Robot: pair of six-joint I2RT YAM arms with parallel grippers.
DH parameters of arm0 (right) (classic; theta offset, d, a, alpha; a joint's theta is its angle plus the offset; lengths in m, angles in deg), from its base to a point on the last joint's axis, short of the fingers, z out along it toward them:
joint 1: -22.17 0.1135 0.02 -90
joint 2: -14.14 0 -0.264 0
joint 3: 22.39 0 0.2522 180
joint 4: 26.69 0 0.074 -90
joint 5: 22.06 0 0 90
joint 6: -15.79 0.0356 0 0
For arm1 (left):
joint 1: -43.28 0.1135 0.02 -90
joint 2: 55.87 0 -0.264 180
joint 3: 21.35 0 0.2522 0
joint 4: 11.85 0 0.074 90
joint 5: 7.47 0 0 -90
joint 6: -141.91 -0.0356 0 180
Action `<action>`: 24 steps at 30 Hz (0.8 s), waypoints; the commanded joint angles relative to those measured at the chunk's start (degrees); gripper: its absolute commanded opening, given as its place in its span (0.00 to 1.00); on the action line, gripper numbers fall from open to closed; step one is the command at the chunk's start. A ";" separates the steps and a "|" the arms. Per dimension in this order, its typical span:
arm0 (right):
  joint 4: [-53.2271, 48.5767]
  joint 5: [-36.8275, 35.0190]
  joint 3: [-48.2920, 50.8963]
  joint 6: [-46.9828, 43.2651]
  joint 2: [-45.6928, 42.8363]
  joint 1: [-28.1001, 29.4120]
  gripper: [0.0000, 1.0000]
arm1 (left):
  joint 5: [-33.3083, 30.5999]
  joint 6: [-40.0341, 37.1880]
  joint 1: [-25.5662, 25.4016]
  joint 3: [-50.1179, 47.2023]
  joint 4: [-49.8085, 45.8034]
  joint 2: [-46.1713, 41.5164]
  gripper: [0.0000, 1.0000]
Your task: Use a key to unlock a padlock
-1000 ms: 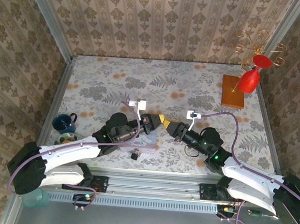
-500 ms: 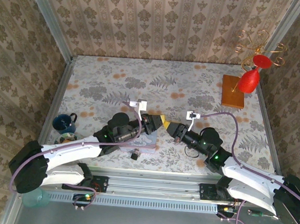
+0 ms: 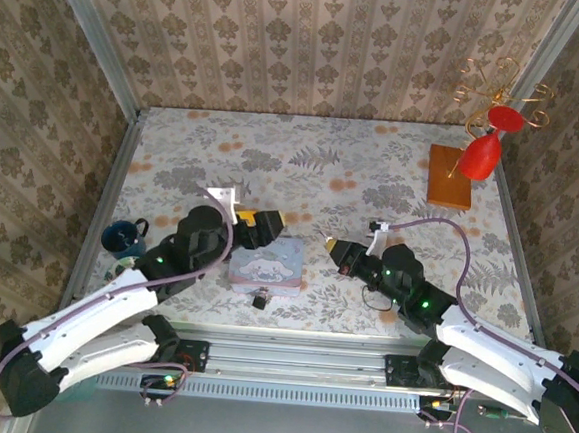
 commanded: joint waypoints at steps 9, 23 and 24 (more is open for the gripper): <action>-14.41 -7.73 -2.98 -1.94 -2.55 0.16 0.00 | -7.34 -1.22 -7.69 15.84 -53.04 8.25 0.89; -15.93 -9.02 -2.68 0.91 -2.19 -0.15 0.00 | -9.60 6.81 -20.18 9.21 -51.23 18.07 0.96; -16.00 -9.12 -2.63 1.07 -2.24 -0.11 0.00 | -9.32 6.59 -19.76 8.87 -50.75 18.53 0.96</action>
